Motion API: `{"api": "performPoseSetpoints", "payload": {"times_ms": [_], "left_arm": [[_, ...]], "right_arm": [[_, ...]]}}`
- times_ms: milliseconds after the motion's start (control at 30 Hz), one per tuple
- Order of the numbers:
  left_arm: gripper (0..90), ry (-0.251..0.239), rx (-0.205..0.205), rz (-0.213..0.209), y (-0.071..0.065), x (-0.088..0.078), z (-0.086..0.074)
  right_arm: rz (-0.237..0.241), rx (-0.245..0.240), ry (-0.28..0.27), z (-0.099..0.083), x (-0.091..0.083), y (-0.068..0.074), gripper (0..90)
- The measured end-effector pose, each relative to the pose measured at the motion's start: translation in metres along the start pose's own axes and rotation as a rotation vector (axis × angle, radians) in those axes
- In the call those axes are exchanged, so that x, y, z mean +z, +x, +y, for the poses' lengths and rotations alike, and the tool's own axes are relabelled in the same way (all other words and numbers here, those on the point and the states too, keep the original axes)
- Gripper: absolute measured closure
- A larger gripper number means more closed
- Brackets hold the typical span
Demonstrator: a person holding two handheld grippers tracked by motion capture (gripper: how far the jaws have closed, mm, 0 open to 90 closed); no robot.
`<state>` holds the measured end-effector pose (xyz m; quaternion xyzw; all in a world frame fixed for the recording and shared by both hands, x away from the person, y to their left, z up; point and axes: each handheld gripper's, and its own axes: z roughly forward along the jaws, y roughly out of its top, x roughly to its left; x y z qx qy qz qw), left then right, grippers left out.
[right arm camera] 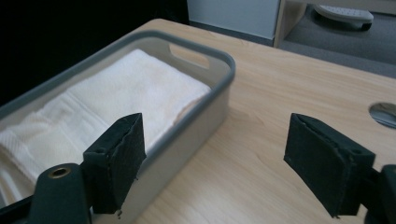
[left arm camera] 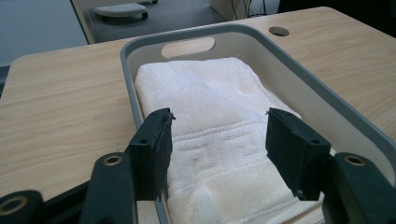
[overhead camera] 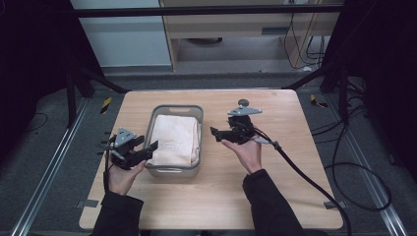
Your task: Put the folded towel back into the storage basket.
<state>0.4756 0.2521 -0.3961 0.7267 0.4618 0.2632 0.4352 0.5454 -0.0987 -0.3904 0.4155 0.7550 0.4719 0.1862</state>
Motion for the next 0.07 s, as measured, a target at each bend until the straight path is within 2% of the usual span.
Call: {"api": "performPoseSetpoints", "payload": {"times_ms": [67], "left_arm": [[38.1,-0.002,0.007,-0.003,0.0007,-0.0033,-0.0023]], "right_arm": [[-0.006,0.010,0.005,-0.0107,-0.0126,-0.0086,17.9]]}}
